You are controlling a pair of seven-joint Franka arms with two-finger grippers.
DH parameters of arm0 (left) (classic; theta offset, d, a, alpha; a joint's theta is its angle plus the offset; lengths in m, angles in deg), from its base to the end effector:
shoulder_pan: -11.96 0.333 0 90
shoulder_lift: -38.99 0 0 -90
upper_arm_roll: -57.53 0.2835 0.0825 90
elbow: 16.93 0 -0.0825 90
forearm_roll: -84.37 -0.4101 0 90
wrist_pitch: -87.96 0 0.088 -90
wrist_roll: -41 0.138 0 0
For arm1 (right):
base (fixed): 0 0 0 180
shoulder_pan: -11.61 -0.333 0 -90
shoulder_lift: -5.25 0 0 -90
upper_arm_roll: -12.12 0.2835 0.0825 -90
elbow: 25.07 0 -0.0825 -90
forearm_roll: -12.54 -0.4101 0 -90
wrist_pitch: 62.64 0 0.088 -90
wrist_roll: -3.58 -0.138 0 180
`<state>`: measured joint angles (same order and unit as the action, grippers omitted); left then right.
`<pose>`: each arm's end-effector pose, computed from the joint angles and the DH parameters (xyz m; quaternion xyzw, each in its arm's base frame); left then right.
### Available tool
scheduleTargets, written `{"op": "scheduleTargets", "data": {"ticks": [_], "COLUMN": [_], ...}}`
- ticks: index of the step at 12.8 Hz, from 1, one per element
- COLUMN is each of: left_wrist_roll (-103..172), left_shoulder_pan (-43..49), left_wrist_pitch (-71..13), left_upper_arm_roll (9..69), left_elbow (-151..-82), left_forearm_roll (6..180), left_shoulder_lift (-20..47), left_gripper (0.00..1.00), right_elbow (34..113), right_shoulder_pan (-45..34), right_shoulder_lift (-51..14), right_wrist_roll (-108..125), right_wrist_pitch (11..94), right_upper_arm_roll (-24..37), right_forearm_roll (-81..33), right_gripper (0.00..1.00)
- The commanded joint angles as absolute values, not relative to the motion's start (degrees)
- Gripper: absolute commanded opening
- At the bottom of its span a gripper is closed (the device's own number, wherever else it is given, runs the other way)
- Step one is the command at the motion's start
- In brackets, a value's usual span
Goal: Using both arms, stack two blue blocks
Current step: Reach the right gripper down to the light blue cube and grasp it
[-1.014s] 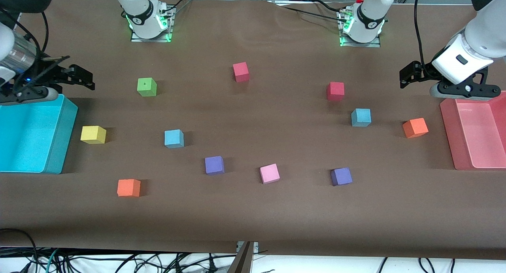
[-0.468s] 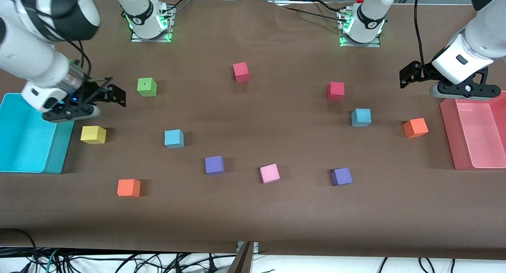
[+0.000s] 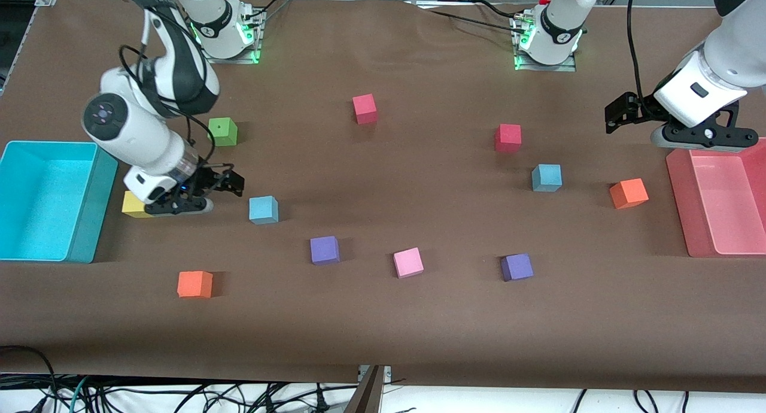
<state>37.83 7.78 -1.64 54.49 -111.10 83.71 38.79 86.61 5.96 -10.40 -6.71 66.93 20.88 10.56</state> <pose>0.5705 -0.0706 0.5224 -0.9985 0.0355 0.0409 0.0094 0.6057 0.1566 0.2682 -0.9990 -0.0220 -0.0132 0.0377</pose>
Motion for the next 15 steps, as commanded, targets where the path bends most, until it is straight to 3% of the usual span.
{"op": "scheduleTargets", "data": {"ticks": [1, 13, 15], "left_wrist_roll": [38.36, 38.36, 38.36], "left_shoulder_pan": [7.39, 7.39, 7.48], "left_wrist_pitch": [-0.45, -0.45, -0.45], "left_upper_arm_roll": [54.98, 54.98, 54.98], "left_elbow": [-110.18, -110.18, -110.18], "left_forearm_roll": [85.16, 85.16, 85.16], "left_shoulder_lift": [38.9, 38.9, 38.9], "left_gripper": [1.0, 1.0, 1.0], "right_elbow": [86.56, 90.42, 90.34], "right_shoulder_pan": [5.64, 2.91, 3.0], "right_shoulder_lift": [-13.81, -23.32, -23.76], "right_wrist_roll": [-9.16, -8.47, -8.29], "right_wrist_pitch": [70.68, 83.35, 83.44], "right_upper_arm_roll": [21.52, 22.05, 22.05], "right_forearm_roll": [10.16, 11.04, 11.13], "right_gripper": [1.0, 0.98, 0.88]}}
